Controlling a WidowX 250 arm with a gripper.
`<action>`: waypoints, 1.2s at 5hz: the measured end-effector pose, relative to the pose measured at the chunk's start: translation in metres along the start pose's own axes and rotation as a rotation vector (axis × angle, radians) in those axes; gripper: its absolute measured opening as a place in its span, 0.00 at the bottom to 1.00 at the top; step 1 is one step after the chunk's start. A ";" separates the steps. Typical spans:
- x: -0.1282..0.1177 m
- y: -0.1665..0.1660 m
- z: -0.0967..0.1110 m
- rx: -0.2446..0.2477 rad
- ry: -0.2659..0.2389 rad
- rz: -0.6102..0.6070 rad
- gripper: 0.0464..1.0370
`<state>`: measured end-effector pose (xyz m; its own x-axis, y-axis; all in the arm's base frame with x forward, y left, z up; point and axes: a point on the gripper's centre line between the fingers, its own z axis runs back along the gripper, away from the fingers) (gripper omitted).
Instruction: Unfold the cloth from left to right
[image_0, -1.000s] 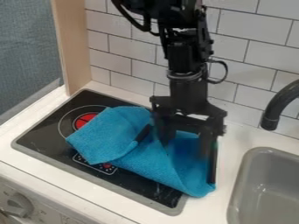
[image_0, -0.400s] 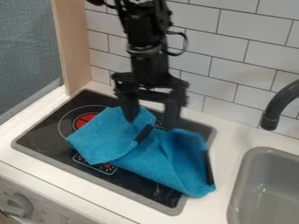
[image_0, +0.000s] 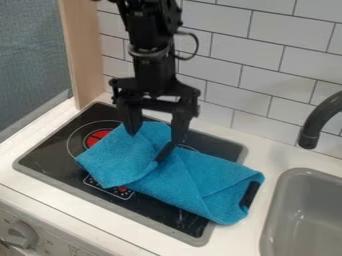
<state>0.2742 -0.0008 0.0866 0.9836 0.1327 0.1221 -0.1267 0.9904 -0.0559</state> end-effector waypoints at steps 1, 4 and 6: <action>0.000 0.006 -0.013 0.040 0.026 0.033 0.96; 0.003 0.008 -0.052 0.077 0.094 0.039 0.61; 0.006 0.005 -0.052 0.057 0.078 0.045 0.13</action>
<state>0.2861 0.0025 0.0355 0.9834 0.1760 0.0431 -0.1761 0.9844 -0.0028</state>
